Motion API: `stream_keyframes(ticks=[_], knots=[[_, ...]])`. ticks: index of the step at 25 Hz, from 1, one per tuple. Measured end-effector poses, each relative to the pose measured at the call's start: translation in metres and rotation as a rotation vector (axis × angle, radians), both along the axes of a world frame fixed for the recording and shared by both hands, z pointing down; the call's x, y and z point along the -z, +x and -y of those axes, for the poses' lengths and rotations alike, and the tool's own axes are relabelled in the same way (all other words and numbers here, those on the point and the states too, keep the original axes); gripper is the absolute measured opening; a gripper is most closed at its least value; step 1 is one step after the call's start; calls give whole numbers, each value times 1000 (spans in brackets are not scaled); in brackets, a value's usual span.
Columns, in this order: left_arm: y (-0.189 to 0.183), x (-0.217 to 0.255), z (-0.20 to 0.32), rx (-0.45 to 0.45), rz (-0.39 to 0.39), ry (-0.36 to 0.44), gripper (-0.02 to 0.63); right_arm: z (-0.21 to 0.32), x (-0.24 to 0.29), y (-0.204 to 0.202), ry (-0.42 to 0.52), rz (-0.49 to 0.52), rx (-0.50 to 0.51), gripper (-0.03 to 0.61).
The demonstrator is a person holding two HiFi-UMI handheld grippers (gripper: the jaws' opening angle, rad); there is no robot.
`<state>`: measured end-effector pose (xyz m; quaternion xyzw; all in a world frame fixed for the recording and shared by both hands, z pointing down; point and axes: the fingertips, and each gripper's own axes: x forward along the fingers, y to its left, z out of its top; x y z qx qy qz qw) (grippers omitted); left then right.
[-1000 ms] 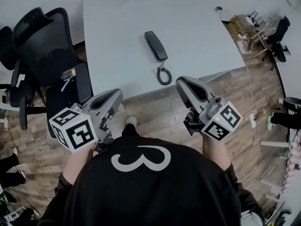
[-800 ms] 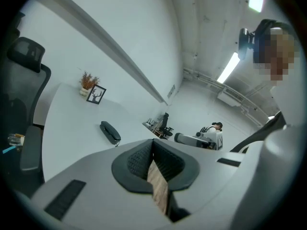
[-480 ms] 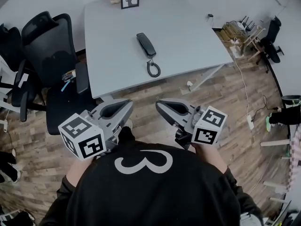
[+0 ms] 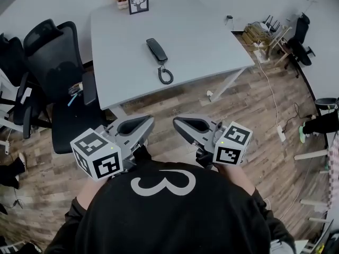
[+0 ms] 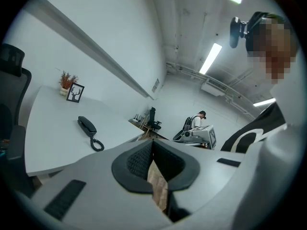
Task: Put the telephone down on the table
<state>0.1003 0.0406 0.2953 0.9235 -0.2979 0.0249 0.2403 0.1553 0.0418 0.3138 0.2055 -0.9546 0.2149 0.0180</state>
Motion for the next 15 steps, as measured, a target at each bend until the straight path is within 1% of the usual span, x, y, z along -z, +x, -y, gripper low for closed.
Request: stream_keyframes(ticks=[5, 15], knots=[[2, 0, -4, -9, -1, -3, 11, -2, -1, 1, -7, 1, -5, 8], [1, -1, -5, 7, -10, -28, 11, -5, -3, -1, -18, -14, 13, 7]])
